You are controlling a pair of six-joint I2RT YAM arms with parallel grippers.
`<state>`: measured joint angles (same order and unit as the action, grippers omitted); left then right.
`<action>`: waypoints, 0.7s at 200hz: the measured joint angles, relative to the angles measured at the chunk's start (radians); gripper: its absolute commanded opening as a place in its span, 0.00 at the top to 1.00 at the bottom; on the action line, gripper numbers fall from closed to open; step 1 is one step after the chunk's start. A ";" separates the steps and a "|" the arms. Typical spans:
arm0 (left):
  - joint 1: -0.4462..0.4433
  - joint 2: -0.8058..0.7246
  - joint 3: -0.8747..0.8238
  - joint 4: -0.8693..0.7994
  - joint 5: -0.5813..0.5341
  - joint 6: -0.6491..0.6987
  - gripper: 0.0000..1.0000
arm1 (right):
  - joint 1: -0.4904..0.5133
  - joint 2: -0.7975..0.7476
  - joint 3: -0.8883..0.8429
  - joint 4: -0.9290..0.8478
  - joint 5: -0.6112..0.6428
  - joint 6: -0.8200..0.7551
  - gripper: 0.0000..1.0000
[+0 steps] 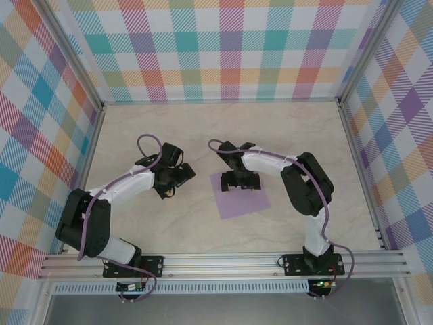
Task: Fold a paper plane with a square sheet of paper (pick it up from the middle)
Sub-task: Rotate the square sheet of paper at the center of the table.
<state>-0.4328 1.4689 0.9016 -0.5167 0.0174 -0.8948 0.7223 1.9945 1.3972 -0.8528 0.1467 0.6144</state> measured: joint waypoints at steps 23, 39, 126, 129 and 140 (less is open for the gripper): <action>0.000 -0.005 -0.009 0.001 0.004 -0.001 0.00 | 0.000 -0.006 0.024 -0.018 -0.009 -0.050 0.00; 0.000 -0.007 -0.013 0.003 0.008 -0.003 0.00 | 0.000 -0.006 0.027 -0.017 -0.029 -0.083 0.00; 0.001 -0.008 -0.016 0.026 0.026 -0.006 0.00 | 0.000 0.041 0.040 -0.032 -0.060 -0.137 0.00; 0.002 -0.008 -0.016 0.026 0.026 -0.006 0.00 | 0.000 0.042 0.040 -0.032 -0.057 -0.136 0.00; 0.003 -0.008 -0.017 0.026 0.027 -0.007 0.00 | 0.000 0.045 0.040 -0.032 -0.055 -0.136 0.01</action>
<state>-0.4301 1.4609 0.8848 -0.4908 0.0441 -0.9016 0.7223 2.0396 1.4372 -0.8845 0.0917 0.4782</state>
